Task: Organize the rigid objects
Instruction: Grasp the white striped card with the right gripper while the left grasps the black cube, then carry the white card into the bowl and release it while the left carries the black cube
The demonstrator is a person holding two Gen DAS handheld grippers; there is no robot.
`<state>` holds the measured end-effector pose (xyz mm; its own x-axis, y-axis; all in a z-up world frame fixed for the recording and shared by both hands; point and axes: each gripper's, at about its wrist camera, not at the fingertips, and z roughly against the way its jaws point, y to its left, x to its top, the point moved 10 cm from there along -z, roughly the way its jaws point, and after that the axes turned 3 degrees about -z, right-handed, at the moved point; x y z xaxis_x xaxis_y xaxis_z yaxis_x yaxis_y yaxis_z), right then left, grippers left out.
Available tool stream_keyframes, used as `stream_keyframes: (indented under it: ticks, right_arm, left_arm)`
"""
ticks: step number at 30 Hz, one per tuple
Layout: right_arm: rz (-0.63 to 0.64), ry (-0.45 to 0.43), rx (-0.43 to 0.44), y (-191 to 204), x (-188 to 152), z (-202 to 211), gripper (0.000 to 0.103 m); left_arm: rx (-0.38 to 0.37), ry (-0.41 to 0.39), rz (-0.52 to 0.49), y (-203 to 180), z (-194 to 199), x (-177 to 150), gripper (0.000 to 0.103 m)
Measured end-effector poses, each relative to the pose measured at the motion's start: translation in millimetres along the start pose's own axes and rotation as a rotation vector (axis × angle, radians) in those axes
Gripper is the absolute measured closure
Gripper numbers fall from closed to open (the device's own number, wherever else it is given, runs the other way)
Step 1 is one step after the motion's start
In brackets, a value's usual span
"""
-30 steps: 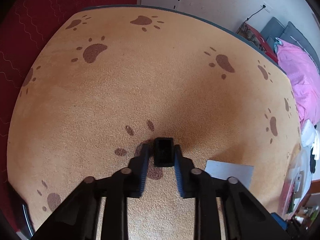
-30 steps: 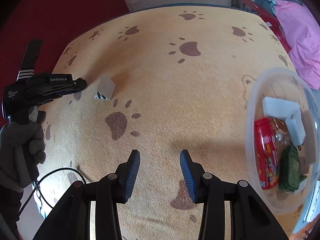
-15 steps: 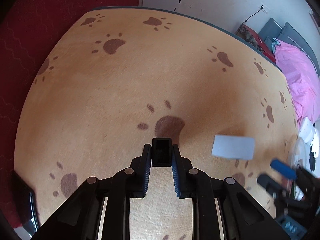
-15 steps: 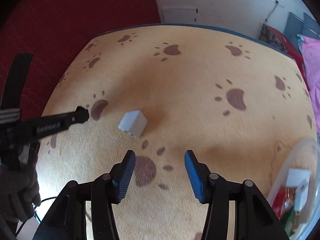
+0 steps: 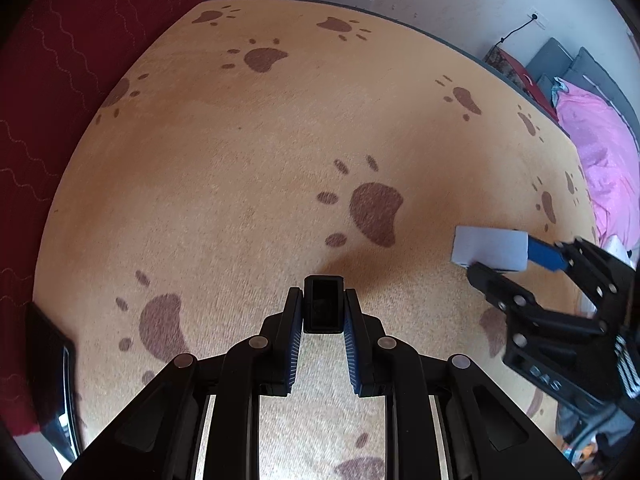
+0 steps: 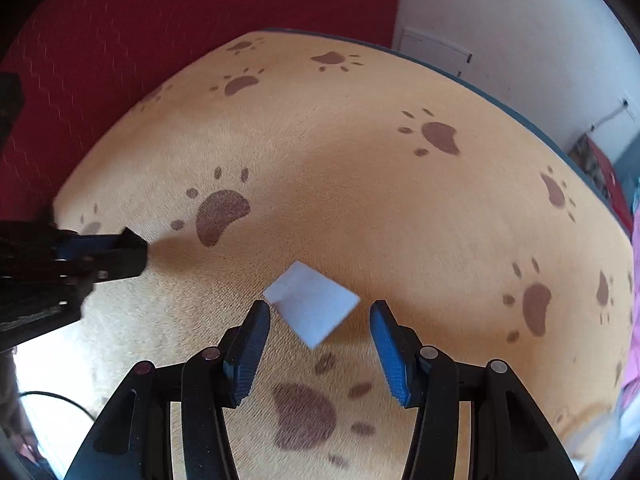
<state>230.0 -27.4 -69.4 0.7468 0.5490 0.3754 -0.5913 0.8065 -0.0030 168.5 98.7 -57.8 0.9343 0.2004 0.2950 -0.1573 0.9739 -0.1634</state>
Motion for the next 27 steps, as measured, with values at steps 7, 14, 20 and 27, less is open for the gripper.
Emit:
stream_keyframes:
  ticks: [7, 14, 20, 27]
  right_arm:
    - [0.029, 0.029, 0.013, 6.9, -3.8, -3.5, 0.063]
    - [-0.119, 0.033, 0.099, 1.6, -22.1, 16.3, 0.067]
    - [-0.235, 0.019, 0.154, 2.0, -41.5, 38.2, 0.067]
    - [-0.328, 0.009, 0.156, -10.0, -72.9, 62.2, 0.067]
  left_arm:
    - [0.005, 0.003, 0.011, 6.0, 3.3, -7.4, 0.083]
    - [0.002, 0.002, 0.006, 2.4, 6.9, -13.1, 0.083]
    - [0.000, 0.003, -0.009, -6.9, 10.3, -20.7, 0.083]
    - [-0.003, 0.004, -0.034, -24.4, 16.6, -33.6, 0.083]
